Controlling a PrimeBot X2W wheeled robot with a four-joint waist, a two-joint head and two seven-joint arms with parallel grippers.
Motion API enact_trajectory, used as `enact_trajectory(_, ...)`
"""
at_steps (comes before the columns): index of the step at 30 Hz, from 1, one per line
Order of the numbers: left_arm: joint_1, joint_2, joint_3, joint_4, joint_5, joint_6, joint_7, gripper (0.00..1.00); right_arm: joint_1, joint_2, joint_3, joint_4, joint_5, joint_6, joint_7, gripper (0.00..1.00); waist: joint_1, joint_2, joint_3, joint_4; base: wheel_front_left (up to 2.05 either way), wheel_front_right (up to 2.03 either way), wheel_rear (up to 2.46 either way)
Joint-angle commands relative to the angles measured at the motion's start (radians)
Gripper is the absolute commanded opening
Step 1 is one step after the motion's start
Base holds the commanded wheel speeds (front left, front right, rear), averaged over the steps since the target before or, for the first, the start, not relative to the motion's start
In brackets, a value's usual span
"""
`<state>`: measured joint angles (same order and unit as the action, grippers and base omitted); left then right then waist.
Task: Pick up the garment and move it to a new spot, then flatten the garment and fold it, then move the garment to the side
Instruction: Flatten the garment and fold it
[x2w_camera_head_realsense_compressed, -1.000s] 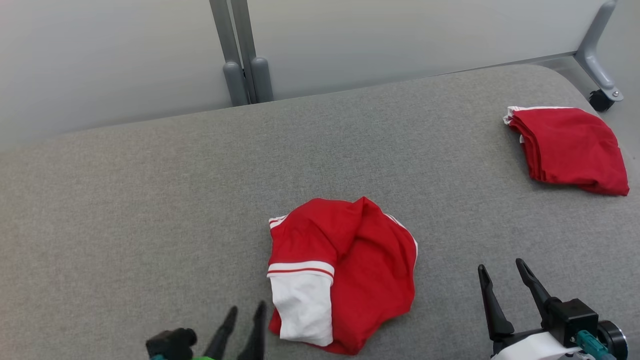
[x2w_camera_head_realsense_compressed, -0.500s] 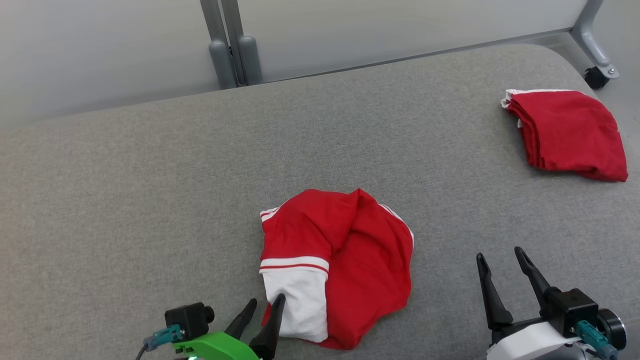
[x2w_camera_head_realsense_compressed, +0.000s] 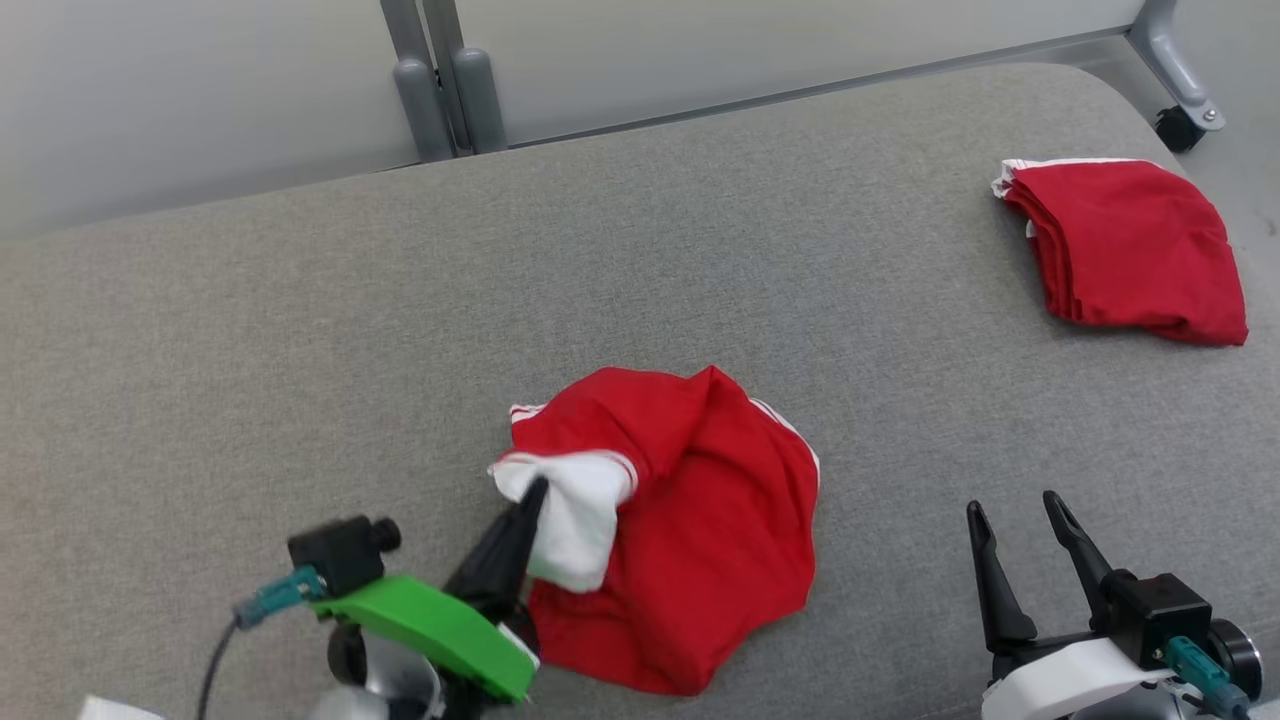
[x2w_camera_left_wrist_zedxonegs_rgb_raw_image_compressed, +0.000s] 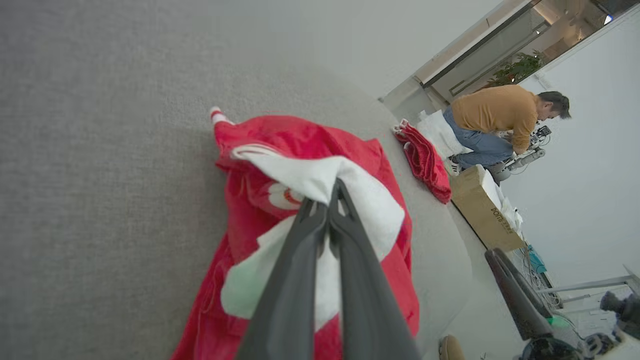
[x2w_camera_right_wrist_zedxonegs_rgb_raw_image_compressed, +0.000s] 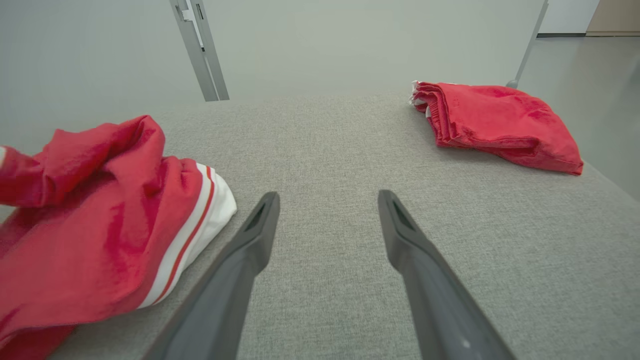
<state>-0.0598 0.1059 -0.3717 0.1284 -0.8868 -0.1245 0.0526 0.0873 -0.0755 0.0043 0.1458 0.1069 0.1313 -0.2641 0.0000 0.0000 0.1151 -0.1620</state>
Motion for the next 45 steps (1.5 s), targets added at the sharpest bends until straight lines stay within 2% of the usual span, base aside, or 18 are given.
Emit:
enact_trajectory(1,-0.047,0.024,0.02,-0.02,0.004,-0.003,-0.003,0.0,-0.008,0.003,-0.001,0.002,0.003,-0.001,0.0,1.0,0.0,0.0,-0.004,0.007,0.0,0.0,0.0)
enact_trajectory(6,-0.237,0.099,0.075,-0.057,0.075,0.036,0.02,0.0,-0.016,0.011,0.011,0.011,0.004,-0.001,0.0,1.0,0.0,0.0,-0.016,0.011,0.0,0.0,0.0)
enact_trajectory(9,-0.372,0.157,0.112,-0.028,0.111,0.054,0.051,0.0,-0.02,0.015,0.023,0.02,0.01,-0.001,0.0,1.0,0.0,0.0,-0.025,0.002,0.0,0.0,0.0)
enact_trajectory(19,-0.742,0.38,0.168,0.102,0.172,0.021,0.178,0.0,-0.014,0.018,0.053,0.037,0.017,-0.001,0.0,1.0,0.0,0.0,-0.048,-0.071,0.0,0.0,0.0)
enact_trajectory(23,-0.838,0.416,0.151,0.115,0.171,0.008,0.199,0.0,0.0,0.018,0.053,0.039,0.018,-0.001,0.0,1.0,0.0,0.0,-0.051,-0.084,0.0,0.0,0.0)
enact_trajectory(27,-0.886,0.369,0.062,0.116,0.143,-0.004,0.222,0.0,0.005,0.019,0.047,0.04,0.017,-0.001,0.0,1.0,0.0,0.0,-0.047,-0.073,0.0,0.0,0.0)
enact_trajectory(30,-0.856,0.296,-0.042,0.119,0.122,-0.007,0.218,0.0,-0.009,0.018,0.054,0.044,0.018,-0.001,0.0,1.0,0.0,0.0,-0.04,-0.061,0.0,0.0,0.0)
enact_trajectory(33,-0.783,0.193,-0.183,0.138,0.095,-0.008,0.188,0.0,-0.032,0.018,0.077,0.048,0.018,-0.001,0.0,1.0,0.0,0.0,-0.027,-0.059,0.0,0.0,0.0)
enact_trajectory(41,-0.658,0.024,-0.517,0.27,0.021,-0.007,0.106,0.0,-0.117,0.022,0.155,0.043,0.04,-0.001,0.0,1.0,0.0,0.0,0.069,-0.114,0.0,0.0,0.0)
enact_trajectory(45,-0.701,-0.013,-0.624,0.36,0.005,-0.007,0.053,0.0,-0.149,0.023,0.159,0.049,0.053,-0.001,0.0,1.0,0.0,0.0,0.133,-0.145,0.0,0.0,0.0)
